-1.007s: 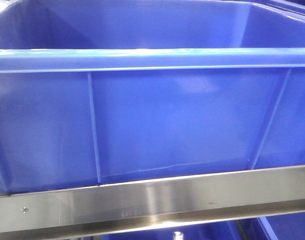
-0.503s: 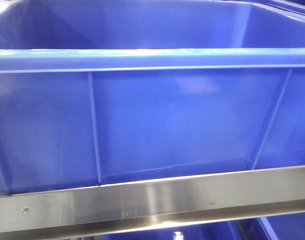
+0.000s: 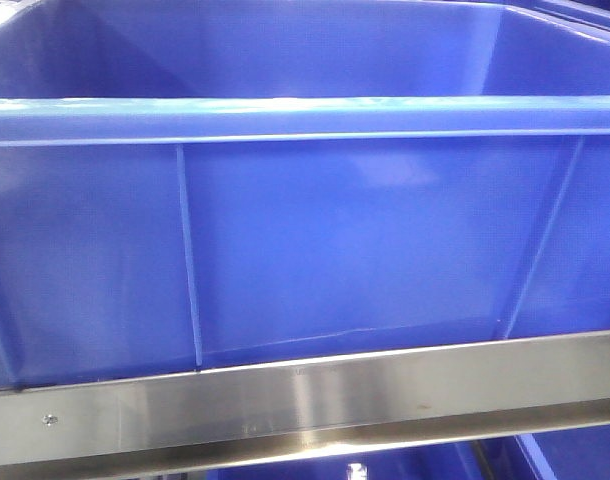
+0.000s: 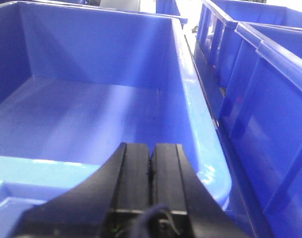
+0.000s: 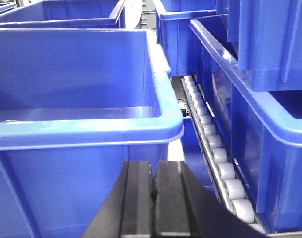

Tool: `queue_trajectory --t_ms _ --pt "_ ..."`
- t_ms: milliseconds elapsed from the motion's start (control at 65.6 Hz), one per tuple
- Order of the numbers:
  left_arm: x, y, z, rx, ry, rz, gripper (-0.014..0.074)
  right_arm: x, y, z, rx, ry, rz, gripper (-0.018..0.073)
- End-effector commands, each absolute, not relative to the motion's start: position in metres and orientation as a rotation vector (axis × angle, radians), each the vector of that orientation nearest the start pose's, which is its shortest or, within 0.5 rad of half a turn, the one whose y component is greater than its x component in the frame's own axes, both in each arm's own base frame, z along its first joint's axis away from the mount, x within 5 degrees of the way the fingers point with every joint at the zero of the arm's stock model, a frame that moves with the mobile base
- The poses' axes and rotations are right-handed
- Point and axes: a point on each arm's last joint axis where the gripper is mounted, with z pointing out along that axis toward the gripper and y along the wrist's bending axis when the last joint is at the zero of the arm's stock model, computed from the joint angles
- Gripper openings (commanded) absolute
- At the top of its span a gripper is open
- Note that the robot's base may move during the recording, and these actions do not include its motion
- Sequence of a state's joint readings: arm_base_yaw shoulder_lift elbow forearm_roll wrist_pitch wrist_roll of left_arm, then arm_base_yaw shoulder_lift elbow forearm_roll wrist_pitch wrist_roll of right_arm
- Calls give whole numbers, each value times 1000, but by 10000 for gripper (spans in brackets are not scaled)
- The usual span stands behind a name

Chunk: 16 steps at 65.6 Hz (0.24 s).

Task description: Grab silver tray and place in blue box

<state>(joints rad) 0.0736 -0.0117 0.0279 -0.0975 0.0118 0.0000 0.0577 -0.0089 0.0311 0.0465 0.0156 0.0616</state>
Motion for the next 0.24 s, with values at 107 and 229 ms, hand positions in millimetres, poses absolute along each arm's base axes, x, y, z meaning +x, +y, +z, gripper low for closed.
queue_trajectory --t_ms 107,229 --pt "54 5 213 -132 1402 -18 -105 54 3 210 34 1419 121 57" --pt "54 5 213 -132 1402 -18 -105 54 3 210 34 1419 121 57"
